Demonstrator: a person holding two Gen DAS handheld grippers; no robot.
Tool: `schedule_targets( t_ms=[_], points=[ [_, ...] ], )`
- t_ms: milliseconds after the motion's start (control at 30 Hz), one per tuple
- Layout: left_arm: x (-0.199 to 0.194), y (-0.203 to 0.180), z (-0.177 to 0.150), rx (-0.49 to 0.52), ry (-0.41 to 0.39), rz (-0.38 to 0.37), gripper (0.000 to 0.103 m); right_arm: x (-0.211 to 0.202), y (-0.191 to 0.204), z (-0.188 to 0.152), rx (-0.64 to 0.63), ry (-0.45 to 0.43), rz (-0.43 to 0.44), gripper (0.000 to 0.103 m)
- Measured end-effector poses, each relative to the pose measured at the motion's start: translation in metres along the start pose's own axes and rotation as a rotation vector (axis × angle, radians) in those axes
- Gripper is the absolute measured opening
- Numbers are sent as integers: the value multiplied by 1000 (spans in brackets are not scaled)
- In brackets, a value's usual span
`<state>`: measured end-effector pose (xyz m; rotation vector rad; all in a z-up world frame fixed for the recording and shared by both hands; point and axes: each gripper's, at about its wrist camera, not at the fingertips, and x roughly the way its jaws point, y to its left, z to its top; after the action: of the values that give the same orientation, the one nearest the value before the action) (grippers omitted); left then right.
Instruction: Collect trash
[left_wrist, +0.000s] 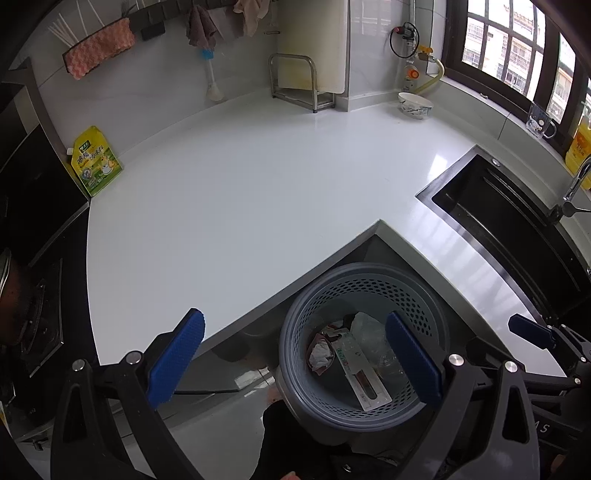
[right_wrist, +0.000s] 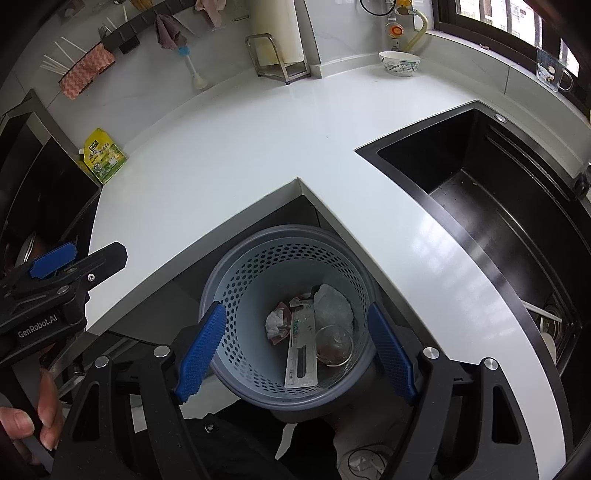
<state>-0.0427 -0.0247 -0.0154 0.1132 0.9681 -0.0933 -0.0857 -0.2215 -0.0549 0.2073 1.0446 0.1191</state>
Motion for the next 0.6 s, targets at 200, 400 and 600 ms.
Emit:
schedule_targets(
  t_ms=[200,400,600],
  points=[
    [-1,1,0,1,-3,1,97,0,3,0,-4,2,-3,75],
    [-1,0,0,7,-1,5,97,0,4,0,-9,-2,-6,75],
    [-1,-2,0,13,4,8,97,0,3,1,-6,1,-5,75]
  ],
)
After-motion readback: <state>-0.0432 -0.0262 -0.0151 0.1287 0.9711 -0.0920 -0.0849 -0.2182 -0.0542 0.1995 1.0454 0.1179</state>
